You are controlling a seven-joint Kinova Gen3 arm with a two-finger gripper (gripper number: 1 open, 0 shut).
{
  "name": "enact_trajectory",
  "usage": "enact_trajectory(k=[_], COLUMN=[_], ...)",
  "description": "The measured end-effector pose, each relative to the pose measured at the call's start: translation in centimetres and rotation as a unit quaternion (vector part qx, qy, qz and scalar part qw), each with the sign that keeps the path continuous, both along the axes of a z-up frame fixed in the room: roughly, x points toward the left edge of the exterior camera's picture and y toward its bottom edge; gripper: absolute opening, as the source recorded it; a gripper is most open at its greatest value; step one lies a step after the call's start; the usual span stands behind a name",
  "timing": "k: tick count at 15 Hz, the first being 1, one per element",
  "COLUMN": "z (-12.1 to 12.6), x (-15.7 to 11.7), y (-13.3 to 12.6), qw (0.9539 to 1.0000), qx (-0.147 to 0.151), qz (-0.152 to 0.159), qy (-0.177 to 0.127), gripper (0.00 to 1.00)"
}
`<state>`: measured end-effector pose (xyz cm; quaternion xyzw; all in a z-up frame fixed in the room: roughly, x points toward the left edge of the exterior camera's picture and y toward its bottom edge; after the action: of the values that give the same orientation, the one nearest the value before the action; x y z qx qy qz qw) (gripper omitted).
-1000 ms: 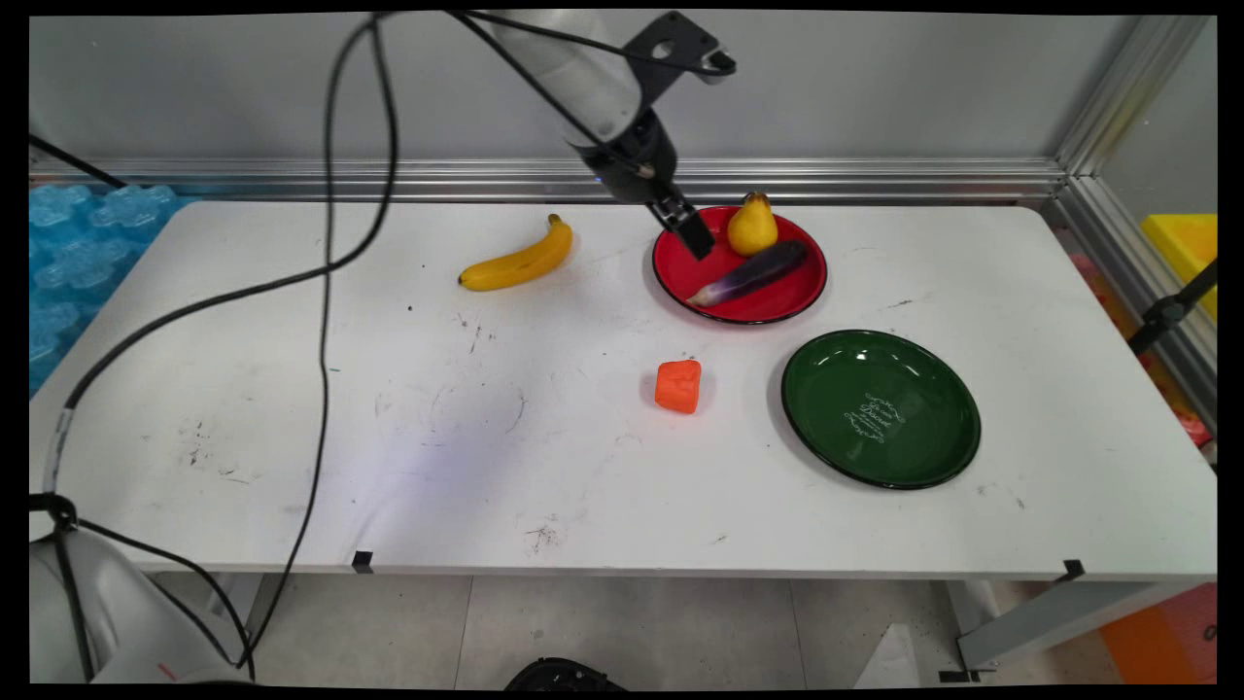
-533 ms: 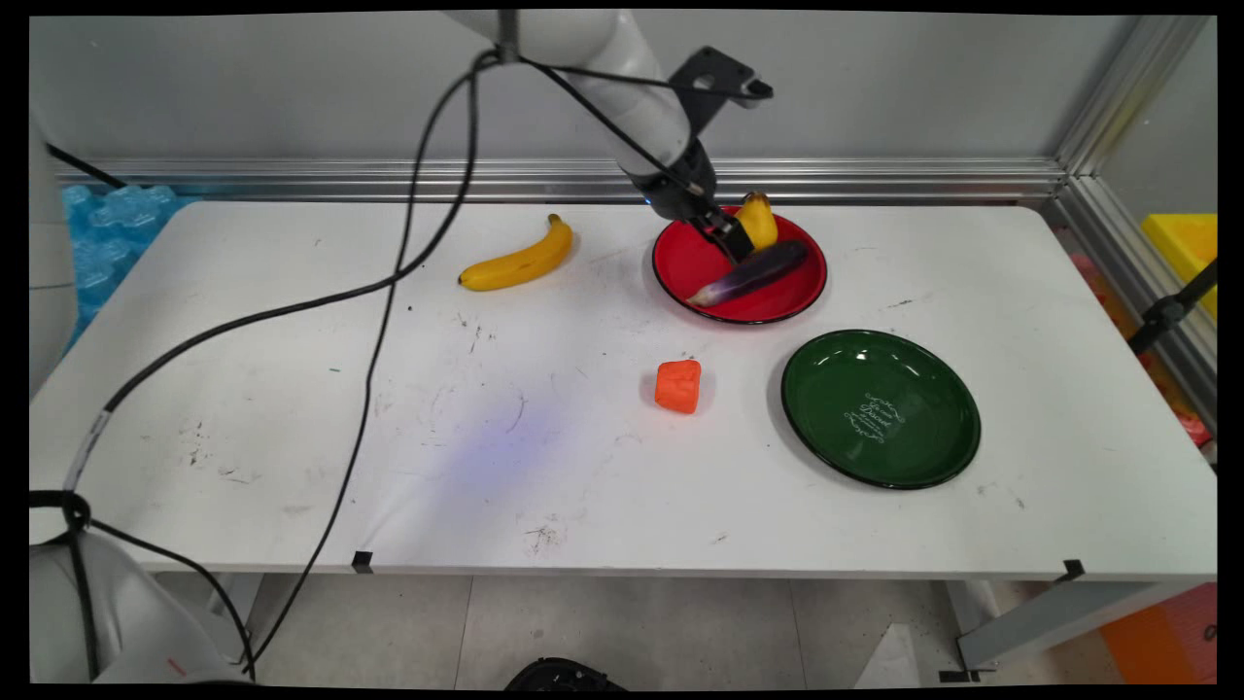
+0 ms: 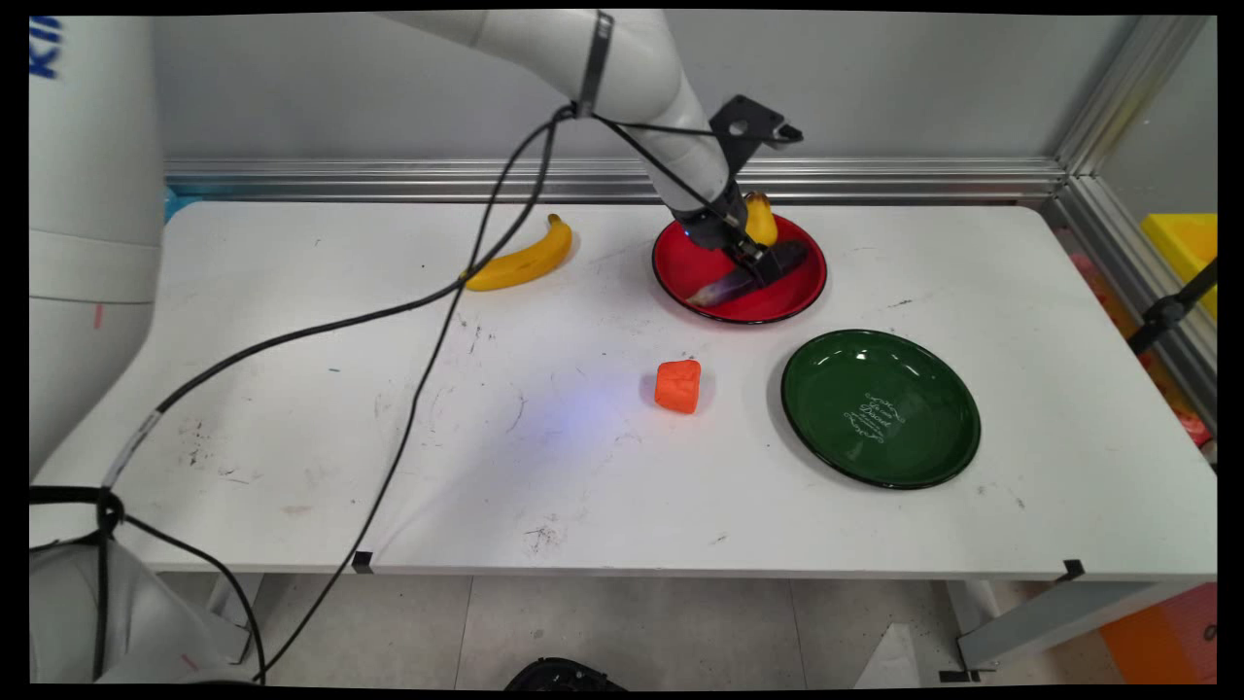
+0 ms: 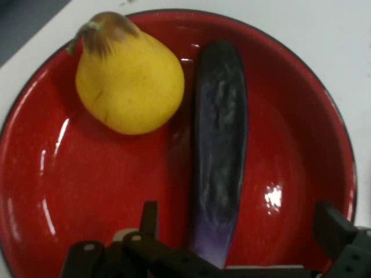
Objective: Pick up the eggplant from the red plate
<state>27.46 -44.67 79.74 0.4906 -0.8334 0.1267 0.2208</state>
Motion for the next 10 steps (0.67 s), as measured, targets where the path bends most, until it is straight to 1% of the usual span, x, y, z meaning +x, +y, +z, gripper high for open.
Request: enact_trajectory(k=[4,9,10], z=[-2.4,-4.0,-4.1], x=[-1.1,-2.1,-2.2], y=[-1.7,-3.1,-3.3], qw=[1.0,1.0,1.0], qx=[0.006,0.006,0.005], qz=[0.001,-0.003,-0.004], qy=[-0.001,-0.002,-0.002], gripper=[1.0,1.0,0.0])
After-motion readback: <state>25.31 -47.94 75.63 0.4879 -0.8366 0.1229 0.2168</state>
